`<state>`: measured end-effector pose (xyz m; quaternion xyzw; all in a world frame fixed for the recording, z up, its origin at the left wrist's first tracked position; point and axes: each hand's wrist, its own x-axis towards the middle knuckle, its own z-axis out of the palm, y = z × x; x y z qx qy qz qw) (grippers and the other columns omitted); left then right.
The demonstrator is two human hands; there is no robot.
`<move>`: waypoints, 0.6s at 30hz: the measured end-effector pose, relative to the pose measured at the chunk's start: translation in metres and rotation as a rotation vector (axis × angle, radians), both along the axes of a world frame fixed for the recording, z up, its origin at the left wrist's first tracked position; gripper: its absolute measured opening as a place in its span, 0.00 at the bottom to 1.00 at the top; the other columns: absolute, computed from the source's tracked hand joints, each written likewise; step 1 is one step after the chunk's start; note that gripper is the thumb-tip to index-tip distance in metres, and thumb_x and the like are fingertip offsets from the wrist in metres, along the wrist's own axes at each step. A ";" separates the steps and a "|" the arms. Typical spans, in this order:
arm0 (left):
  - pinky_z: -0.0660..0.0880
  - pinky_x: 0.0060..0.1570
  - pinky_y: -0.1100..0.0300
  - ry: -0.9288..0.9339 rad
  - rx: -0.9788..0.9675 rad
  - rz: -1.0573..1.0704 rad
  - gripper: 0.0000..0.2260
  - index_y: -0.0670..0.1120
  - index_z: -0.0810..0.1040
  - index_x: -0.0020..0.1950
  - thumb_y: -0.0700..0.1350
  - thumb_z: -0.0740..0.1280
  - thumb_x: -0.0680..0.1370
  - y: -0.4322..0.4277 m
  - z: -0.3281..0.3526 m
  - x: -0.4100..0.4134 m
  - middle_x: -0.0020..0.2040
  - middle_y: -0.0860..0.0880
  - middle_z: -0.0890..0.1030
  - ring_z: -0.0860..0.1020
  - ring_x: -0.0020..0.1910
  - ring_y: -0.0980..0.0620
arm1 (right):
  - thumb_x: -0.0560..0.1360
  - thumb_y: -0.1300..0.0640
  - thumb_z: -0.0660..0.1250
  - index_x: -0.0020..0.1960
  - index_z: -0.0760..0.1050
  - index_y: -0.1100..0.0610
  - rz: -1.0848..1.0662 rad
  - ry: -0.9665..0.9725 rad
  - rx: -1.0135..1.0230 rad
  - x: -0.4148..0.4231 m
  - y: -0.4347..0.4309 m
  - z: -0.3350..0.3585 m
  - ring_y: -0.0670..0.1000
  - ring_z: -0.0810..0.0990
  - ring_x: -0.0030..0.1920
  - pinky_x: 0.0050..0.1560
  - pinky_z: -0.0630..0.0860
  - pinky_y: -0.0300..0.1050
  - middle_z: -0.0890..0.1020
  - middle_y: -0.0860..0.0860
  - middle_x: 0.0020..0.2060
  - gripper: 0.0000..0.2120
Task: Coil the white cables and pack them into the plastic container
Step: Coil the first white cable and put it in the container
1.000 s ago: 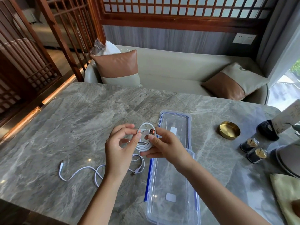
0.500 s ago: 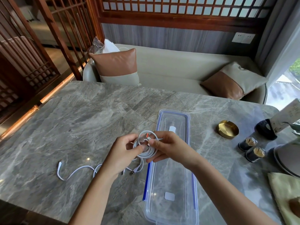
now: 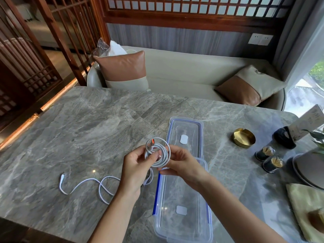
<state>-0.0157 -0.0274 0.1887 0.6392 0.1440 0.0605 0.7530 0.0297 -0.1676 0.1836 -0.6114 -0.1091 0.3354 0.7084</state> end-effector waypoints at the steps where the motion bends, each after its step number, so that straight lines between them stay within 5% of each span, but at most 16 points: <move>1: 0.77 0.39 0.67 0.008 -0.006 -0.026 0.05 0.47 0.84 0.43 0.38 0.70 0.72 0.002 0.000 0.000 0.39 0.49 0.86 0.82 0.39 0.56 | 0.75 0.63 0.67 0.56 0.76 0.62 0.001 -0.018 -0.017 0.001 0.000 0.000 0.44 0.82 0.36 0.41 0.81 0.38 0.84 0.49 0.40 0.10; 7: 0.78 0.45 0.59 0.050 -0.017 -0.077 0.09 0.48 0.84 0.46 0.46 0.71 0.68 0.015 0.000 0.002 0.42 0.48 0.86 0.82 0.41 0.54 | 0.76 0.65 0.64 0.53 0.74 0.71 0.057 -0.090 -0.118 0.005 -0.006 0.005 0.43 0.78 0.29 0.37 0.79 0.37 0.77 0.53 0.34 0.10; 12: 0.78 0.41 0.66 -0.030 0.005 -0.041 0.06 0.48 0.84 0.46 0.42 0.71 0.71 0.019 -0.001 0.004 0.41 0.50 0.86 0.81 0.40 0.57 | 0.76 0.64 0.65 0.45 0.77 0.60 0.044 -0.062 -0.162 0.010 -0.021 0.012 0.46 0.77 0.31 0.40 0.80 0.41 0.78 0.52 0.33 0.03; 18: 0.75 0.39 0.70 -0.088 0.082 0.061 0.11 0.55 0.84 0.43 0.38 0.69 0.73 0.012 -0.008 0.008 0.39 0.55 0.86 0.82 0.40 0.60 | 0.76 0.60 0.65 0.49 0.79 0.59 -0.144 -0.048 -0.056 0.007 -0.023 0.014 0.45 0.76 0.35 0.46 0.82 0.46 0.75 0.50 0.32 0.06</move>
